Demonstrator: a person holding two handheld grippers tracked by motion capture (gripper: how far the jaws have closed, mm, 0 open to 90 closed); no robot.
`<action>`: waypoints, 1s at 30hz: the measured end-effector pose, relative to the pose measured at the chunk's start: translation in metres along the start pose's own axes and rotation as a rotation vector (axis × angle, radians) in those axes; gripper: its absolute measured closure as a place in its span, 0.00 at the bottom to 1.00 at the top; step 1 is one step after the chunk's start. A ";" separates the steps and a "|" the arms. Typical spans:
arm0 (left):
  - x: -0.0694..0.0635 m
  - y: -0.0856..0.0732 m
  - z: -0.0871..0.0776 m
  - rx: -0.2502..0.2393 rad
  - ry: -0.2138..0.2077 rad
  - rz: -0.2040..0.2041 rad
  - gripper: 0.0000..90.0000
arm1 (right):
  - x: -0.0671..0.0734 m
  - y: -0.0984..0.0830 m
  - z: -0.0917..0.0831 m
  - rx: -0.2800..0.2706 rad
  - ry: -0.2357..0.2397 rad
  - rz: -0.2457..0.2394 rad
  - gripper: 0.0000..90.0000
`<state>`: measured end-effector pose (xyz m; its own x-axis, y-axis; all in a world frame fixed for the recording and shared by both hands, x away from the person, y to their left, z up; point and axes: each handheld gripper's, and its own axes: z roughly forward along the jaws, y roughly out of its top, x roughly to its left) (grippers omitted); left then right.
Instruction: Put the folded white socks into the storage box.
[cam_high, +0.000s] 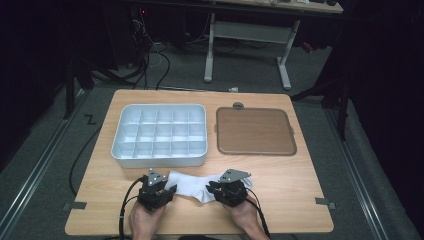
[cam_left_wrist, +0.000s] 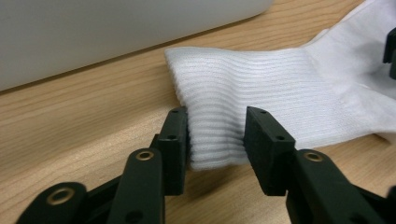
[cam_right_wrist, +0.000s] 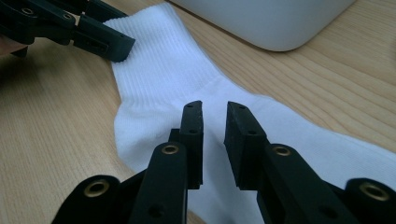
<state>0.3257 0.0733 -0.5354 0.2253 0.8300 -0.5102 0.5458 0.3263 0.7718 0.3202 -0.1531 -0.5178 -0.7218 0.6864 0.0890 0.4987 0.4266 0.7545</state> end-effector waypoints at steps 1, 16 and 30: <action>0.000 0.000 0.000 0.002 -0.003 -0.002 0.71 | 0.001 0.001 0.001 0.002 -0.001 -0.003 0.87; 0.003 0.001 -0.001 0.018 -0.041 -0.034 0.84 | 0.002 -0.001 0.010 0.048 -0.035 -0.027 0.87; 0.003 0.008 -0.004 0.058 -0.080 -0.056 0.90 | 0.001 -0.004 0.011 0.060 -0.045 -0.039 0.87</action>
<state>0.3275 0.0803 -0.5294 0.2554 0.7719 -0.5822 0.6044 0.3426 0.7193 0.3226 -0.1474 -0.5281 -0.7194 0.6940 0.0296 0.4993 0.4871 0.7165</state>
